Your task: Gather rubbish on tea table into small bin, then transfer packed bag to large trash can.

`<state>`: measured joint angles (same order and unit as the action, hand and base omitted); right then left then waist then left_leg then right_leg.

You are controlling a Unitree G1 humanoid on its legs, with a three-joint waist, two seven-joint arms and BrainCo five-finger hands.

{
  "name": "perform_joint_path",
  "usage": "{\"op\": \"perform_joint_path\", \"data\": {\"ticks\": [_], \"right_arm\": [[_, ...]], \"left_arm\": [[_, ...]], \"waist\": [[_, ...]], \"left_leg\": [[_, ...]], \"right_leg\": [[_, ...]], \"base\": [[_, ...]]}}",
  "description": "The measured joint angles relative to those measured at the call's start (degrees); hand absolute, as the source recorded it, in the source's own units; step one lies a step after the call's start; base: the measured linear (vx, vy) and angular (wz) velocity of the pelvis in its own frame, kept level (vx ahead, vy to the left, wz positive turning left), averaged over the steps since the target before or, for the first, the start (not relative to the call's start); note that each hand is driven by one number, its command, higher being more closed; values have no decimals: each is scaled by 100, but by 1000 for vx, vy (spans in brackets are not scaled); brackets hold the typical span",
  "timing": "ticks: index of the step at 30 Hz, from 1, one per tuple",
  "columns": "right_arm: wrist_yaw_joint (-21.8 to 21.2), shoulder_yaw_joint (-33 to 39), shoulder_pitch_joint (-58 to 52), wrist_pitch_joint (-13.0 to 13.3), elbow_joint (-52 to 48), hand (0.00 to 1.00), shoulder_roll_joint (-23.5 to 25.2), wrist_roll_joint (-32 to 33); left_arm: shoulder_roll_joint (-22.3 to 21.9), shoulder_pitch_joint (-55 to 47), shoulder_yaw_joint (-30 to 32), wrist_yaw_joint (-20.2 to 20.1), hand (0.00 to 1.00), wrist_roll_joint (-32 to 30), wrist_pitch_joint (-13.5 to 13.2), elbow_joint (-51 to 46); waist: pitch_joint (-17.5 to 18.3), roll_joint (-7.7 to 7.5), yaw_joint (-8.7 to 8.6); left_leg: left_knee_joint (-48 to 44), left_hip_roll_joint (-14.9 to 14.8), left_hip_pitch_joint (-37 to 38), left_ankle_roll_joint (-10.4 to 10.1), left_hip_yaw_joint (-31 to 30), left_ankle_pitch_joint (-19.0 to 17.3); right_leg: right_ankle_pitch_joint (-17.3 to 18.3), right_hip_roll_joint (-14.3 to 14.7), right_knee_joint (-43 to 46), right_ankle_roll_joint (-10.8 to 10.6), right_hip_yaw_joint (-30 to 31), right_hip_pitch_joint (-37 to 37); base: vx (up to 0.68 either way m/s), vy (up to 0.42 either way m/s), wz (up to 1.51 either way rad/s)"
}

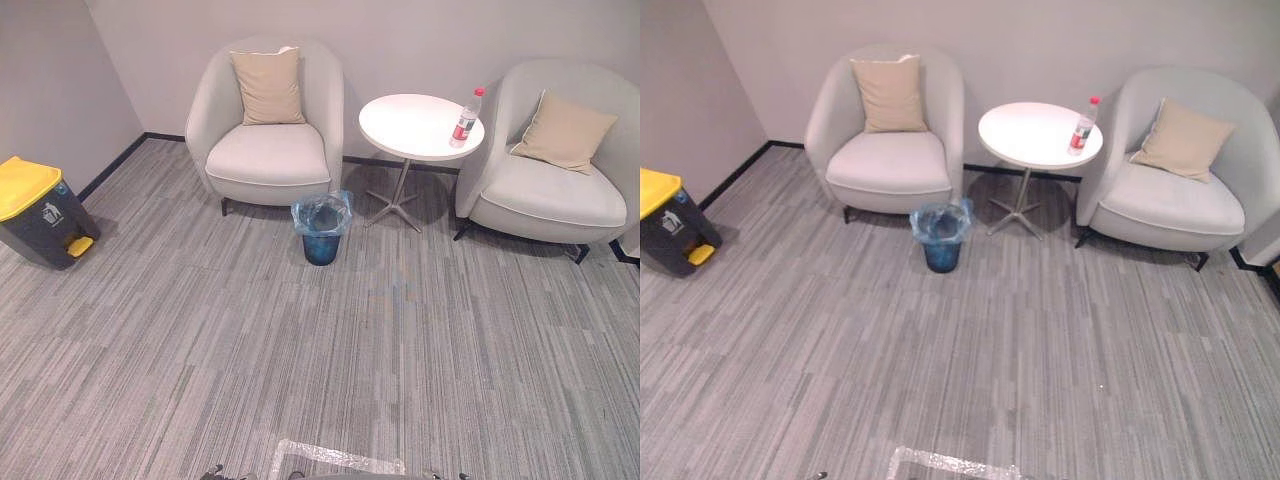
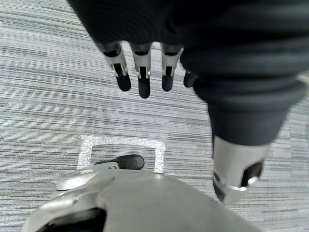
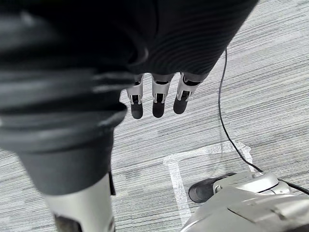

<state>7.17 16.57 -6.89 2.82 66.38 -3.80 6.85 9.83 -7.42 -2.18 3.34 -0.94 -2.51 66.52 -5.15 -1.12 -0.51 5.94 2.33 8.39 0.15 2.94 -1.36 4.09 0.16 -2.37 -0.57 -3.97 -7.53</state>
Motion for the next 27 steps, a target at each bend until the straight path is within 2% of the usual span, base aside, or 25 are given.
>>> {"op": "perform_joint_path", "data": {"ticks": [8,14,20,23,24,25,26,27], "right_arm": [[2,-4,5,-8,-5,0,-1,-6],[-1,-103,25,-12,-36,0,-68,-13],[-1,-57,39,1,-67,0,-69,-4],[12,53,34,11,-151,0,-72,19],[22,120,23,14,-271,0,-34,47],[31,132,11,18,-334,0,7,66],[67,136,-8,17,-502,0,9,112],[75,136,-9,16,-516,0,3,123]], "left_arm": [[13,4,3,4,0,0,1,3],[26,96,13,16,0,13,10,-2],[16,221,70,22,0,56,22,-2],[-33,343,216,18,0,55,20,-59],[-50,369,411,25,0,59,19,-188],[-107,356,577,34,0,84,13,-318],[-200,316,747,45,0,108,0,-408],[-212,309,771,50,0,110,-4,-409]], "waist": [[-25,-21,27],[-66,-32,49],[-99,14,24],[-243,76,19],[-337,38,18],[-407,62,54],[-477,120,96],[-479,141,91]], "left_leg": [[-1,-49,-41,-1,397,-6],[-16,-162,-267,-29,843,-29],[-743,-322,-593,-210,909,-479],[-2148,-586,-1117,-392,1017,-986],[-3089,-715,-1497,-395,1182,-992],[-3786,-858,-1757,-383,1284,-967],[-4687,-1074,-2111,-276,1410,-1065],[-4799,-1093,-2164,-273,1402,-1143]], "right_leg": [[-175,62,-128,14,346,107],[-138,153,170,32,599,603],[77,108,479,114,147,764],[372,154,711,288,68,778],[473,124,825,304,90,749],[555,123,951,319,132,727],[706,127,1186,395,257,608],[749,121,1231,415,299,573]], "base": [[-40,-23,-23],[-48,-39,-37],[41,-53,-5],[57,-88,13],[32,-110,0],[152,-100,-21],[179,-48,-27],[211,-23,-23]]}}
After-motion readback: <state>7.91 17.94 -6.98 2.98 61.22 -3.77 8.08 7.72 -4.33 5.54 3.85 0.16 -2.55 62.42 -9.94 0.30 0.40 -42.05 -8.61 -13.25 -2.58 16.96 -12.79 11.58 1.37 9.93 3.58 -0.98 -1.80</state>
